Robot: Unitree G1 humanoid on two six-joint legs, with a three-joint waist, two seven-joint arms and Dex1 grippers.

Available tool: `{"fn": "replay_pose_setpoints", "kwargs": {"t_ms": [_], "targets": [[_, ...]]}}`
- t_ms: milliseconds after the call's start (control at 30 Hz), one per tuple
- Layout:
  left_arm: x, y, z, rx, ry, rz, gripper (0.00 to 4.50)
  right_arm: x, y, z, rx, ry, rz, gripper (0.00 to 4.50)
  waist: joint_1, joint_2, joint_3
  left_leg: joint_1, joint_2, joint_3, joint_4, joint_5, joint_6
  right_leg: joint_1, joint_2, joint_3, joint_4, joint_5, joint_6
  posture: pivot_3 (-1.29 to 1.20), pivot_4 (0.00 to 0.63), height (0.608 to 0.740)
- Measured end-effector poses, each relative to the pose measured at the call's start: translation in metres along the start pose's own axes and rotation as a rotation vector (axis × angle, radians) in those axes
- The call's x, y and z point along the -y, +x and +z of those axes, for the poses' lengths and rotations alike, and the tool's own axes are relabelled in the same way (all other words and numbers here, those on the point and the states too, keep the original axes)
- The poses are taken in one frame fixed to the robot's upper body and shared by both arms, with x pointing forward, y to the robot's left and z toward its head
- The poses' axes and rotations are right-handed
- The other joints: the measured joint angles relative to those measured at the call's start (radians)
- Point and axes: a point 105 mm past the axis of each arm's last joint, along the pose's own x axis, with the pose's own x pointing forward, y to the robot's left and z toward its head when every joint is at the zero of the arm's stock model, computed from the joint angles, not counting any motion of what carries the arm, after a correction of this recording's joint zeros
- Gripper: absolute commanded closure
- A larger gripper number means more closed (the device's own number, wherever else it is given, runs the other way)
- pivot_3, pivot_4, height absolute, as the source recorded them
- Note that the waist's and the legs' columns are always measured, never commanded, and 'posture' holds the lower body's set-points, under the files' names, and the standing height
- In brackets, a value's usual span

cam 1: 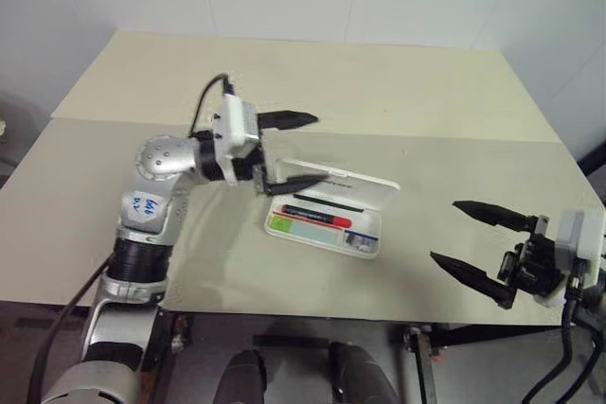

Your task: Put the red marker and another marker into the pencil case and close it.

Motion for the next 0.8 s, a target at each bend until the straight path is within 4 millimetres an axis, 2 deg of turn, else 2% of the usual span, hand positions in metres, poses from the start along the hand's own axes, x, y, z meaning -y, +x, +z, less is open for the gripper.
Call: {"fn": "replay_pose_setpoints", "kwargs": {"t_ms": [167, 200, 300, 400, 633, 800], "targets": [[-0.024, -0.028, -0.026, -0.098, -0.026, 0.135, 0.04, 0.014, 0.011, 0.002, -0.018, -0.02, -0.057, 0.0, 0.002, 0.0, 0.0, 0.0, 0.0, 0.0, -0.003, -0.001, -0.001, -0.001, 0.0, 0.0, 0.001, 0.0, 0.0, 0.0, 0.15, 0.74], [-0.026, -0.032, -0.03, -0.11, -0.037, 0.147, 0.22, 0.015, 0.012, 0.002, -0.024, -0.017, -0.06, 0.0, 0.002, 0.0, 0.0, 0.0, 0.0, 0.0, -0.003, -0.001, -0.001, -0.002, 0.0, 0.0, 0.001, 0.0, 0.0, 0.0, 0.15, 0.74], [-0.037, -0.046, -0.039, -0.128, -0.066, 0.2, 0.98, 0.021, 0.016, 0.01, -0.008, -0.043, -0.063, 0.0, 0.002, 0.0, 0.0, 0.0, 0.0, 0.0, -0.004, -0.002, -0.002, -0.002, 0.0, -0.001, 0.001, 0.005, 0.009, 0.0, 0.15, 0.74], [-0.045, -0.054, -0.044, -0.13, -0.091, 0.224, 2.01, 0.025, 0.021, 0.014, 0.004, -0.058, -0.055, 0.0, 0.003, 0.0, 0.0, -0.001, 0.0, 0.0, -0.004, -0.002, -0.002, -0.002, 0.0, -0.001, 0.001, 0.005, 0.011, 0.0, 0.15, 0.74], [-0.053, -0.06, -0.056, -0.127, -0.165, 0.232, 4.48, 0.022, 0.026, 0.009, -0.063, -0.08, -0.014, 0.0, 0.003, 0.0, 0.0, -0.004, 0.0, -0.001, -0.004, -0.002, -0.002, -0.004, 0.0, -0.002, 0.001, 0.006, 0.011, 0.0, 0.15, 0.74], [-0.058, -0.059, -0.069, -0.141, -0.252, 0.187, 4.48, 0.022, 0.029, 0.01, -0.071, -0.063, -0.012, 0.0, 0.003, 0.0, 0.0, -0.004, 0.0, -0.001, -0.003, -0.002, -0.002, -0.005, 0.0, -0.003, 0.0, 0.006, 0.011, 0.0, 0.15, 0.74]]}}
